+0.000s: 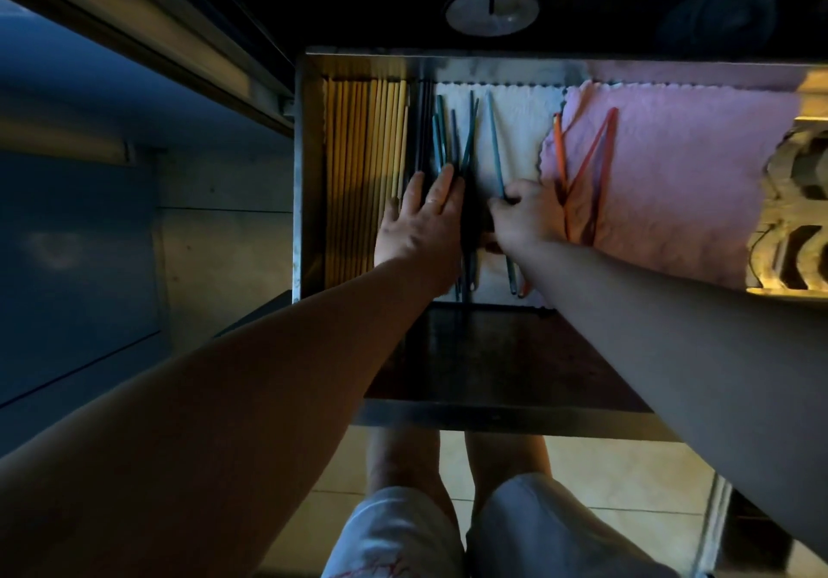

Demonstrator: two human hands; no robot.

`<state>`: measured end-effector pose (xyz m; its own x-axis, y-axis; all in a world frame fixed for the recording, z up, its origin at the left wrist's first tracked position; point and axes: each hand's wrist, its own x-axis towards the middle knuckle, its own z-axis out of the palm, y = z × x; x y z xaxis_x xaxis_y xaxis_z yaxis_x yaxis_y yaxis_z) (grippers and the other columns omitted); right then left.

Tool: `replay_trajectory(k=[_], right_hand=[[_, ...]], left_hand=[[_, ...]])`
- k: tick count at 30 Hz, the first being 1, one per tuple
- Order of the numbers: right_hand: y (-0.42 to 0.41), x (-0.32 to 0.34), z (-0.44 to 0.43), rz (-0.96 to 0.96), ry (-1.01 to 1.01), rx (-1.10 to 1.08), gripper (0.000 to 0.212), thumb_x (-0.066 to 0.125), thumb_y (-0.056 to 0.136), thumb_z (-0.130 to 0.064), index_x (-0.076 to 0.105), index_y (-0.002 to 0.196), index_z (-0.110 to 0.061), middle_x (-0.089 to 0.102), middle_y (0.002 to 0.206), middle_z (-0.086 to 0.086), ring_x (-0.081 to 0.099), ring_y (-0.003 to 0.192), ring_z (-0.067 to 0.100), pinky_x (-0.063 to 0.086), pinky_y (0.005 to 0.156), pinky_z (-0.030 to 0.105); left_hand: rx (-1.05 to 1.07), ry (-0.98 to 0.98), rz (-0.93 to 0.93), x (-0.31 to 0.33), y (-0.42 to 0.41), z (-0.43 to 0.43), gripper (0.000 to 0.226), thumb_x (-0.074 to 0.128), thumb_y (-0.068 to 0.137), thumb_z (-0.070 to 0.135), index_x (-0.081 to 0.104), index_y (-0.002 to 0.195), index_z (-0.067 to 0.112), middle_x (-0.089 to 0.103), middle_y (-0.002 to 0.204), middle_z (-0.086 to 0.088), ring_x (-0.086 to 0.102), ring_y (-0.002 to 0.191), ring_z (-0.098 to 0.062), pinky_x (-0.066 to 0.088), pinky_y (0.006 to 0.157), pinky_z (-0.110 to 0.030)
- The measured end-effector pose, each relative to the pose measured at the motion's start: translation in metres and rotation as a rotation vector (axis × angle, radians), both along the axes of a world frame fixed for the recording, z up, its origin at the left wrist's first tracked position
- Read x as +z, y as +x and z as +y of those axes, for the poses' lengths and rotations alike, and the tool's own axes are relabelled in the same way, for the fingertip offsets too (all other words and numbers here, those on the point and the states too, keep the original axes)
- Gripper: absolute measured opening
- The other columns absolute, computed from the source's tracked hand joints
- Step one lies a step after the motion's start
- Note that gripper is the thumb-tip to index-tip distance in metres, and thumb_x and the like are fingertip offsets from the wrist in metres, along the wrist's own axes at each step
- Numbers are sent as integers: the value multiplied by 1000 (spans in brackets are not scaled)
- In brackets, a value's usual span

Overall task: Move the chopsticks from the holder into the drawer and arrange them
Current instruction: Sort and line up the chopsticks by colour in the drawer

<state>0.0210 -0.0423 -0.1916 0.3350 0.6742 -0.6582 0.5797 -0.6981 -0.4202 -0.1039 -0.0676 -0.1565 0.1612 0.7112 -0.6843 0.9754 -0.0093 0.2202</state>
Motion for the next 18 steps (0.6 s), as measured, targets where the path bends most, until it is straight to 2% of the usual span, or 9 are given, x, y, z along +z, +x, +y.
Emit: replay_trajectory(k=[3, 5, 8, 14, 18], right_hand=[[3, -2, -1, -13, 6, 51, 25, 63, 82, -26, 67, 105, -18, 62, 121, 9, 61, 108, 24, 49, 94, 32], [4, -3, 0, -13, 13, 74, 25, 64, 82, -25, 67, 106, -16, 61, 123, 9, 60, 110, 23, 47, 96, 28], [5, -1, 3, -27, 54, 65, 23, 65, 81, -19, 67, 104, -15, 63, 119, 9, 62, 106, 21, 43, 87, 18], [6, 4, 3, -29, 120, 118, 15, 61, 82, -15, 63, 97, -16, 63, 113, 8, 61, 100, 21, 38, 75, 17], [9, 7, 1, -55, 144, 145, 15, 65, 81, -16, 63, 95, -12, 63, 111, 9, 60, 102, 23, 35, 76, 17]], left_hand=[[-100, -12, 63, -6, -8, -5, 93, 55, 93, 21, -17, 152, 27, -34, 155, 10, -22, 146, -22, 2, 119, -51], [-141, -5, 72, -7, -12, -6, 90, 53, 94, 23, -16, 152, 28, -37, 154, 9, -23, 146, -24, 2, 119, -51], [-161, 1, 57, -6, -15, -8, 91, 55, 92, 26, -11, 153, 31, -36, 155, 10, -22, 146, -27, 0, 116, -51], [-266, 30, 3, -7, -21, -9, 83, 52, 93, 33, -5, 153, 36, -29, 157, 10, -20, 146, -27, 0, 116, -53], [-242, 44, 15, -9, -21, -11, 85, 49, 93, 32, -11, 153, 30, -28, 158, 9, -20, 146, -22, 0, 117, -51]])
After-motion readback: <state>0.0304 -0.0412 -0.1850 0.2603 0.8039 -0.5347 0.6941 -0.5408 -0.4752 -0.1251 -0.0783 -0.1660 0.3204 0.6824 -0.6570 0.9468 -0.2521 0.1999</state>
